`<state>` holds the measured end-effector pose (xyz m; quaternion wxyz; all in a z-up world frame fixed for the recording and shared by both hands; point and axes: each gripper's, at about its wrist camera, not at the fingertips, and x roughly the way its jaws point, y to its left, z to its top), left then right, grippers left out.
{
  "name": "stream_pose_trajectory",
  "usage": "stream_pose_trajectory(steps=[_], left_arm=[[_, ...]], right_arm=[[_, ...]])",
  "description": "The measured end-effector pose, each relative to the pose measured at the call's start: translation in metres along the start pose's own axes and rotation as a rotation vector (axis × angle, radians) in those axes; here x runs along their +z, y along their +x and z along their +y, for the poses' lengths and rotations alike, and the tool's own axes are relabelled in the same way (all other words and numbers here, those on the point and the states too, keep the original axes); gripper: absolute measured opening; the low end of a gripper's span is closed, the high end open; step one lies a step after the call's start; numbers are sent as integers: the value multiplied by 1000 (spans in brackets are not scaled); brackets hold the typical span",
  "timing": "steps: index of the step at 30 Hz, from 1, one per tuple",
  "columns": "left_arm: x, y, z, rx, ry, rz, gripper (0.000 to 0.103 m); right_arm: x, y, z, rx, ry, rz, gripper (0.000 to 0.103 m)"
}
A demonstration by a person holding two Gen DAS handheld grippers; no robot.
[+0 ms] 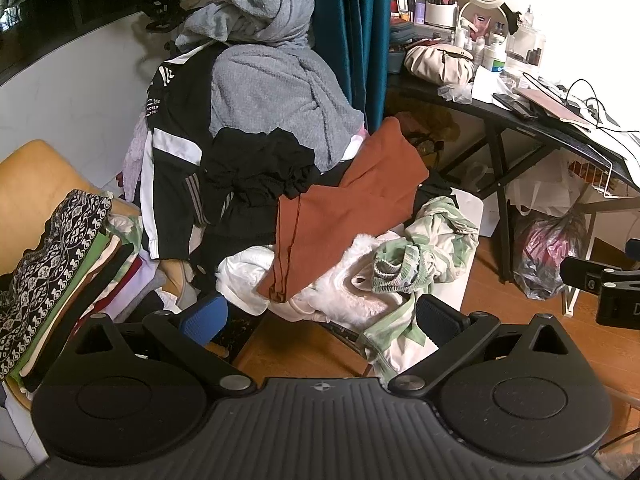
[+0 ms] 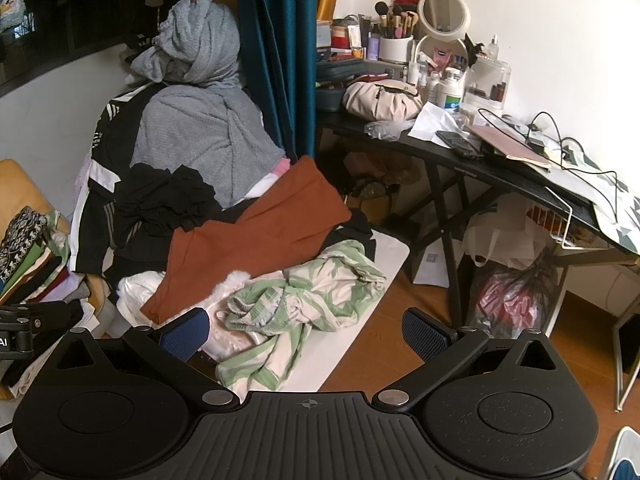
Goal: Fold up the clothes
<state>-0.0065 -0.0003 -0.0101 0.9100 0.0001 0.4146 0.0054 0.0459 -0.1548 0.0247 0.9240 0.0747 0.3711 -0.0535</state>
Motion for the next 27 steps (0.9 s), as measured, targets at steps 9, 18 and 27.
stream_pose_trajectory(steps=[9,18,27], left_arm=[[4,1,-2,-3,8,9,102],[8,5,-2,0,1,18,102],[12,9,-3,4,6,27,102]], right_arm=[[-3,1,0,-2,11,2,102],[-3,4,-1,-7,15,12,102],[-1,9,-5,-3,25,13,102]])
